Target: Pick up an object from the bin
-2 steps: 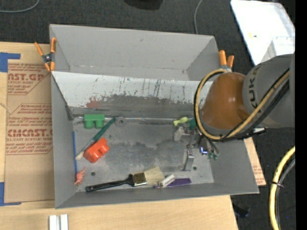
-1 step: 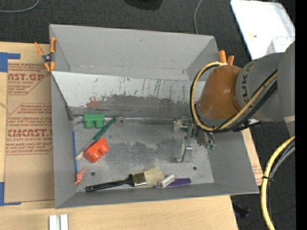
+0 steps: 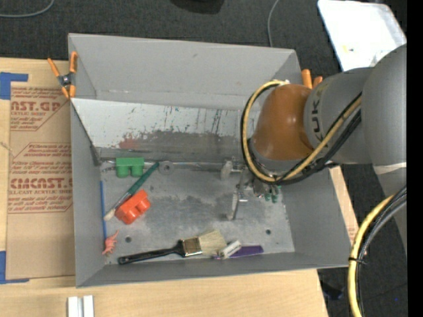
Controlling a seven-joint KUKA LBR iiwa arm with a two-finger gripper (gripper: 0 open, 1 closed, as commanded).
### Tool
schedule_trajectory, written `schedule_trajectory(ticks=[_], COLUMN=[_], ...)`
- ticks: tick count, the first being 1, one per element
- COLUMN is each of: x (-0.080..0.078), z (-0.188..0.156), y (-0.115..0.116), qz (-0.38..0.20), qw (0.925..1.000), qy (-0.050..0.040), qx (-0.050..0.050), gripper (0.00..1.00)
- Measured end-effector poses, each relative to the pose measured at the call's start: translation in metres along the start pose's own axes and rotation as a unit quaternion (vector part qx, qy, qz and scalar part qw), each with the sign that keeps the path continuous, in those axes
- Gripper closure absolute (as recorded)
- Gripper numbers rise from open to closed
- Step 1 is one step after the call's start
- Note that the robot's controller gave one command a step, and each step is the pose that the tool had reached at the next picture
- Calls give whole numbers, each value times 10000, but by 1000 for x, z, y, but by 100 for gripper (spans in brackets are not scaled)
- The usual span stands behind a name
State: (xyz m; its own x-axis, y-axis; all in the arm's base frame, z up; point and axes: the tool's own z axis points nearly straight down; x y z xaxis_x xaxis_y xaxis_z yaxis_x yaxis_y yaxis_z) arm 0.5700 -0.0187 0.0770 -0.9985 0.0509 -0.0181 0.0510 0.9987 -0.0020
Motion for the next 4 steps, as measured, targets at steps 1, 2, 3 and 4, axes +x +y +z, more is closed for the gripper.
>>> schedule_trajectory(ticks=[1,2,3,4], x=[22,44,37,20], z=[3,3,-26,-6], y=[1,3,-40,12], qz=[83,167,-278,-336], qw=[10000,9999,9996,9994], qy=[5,-8,5,5], qx=[-9,6,3,-6], gripper=[0,0,0,0])
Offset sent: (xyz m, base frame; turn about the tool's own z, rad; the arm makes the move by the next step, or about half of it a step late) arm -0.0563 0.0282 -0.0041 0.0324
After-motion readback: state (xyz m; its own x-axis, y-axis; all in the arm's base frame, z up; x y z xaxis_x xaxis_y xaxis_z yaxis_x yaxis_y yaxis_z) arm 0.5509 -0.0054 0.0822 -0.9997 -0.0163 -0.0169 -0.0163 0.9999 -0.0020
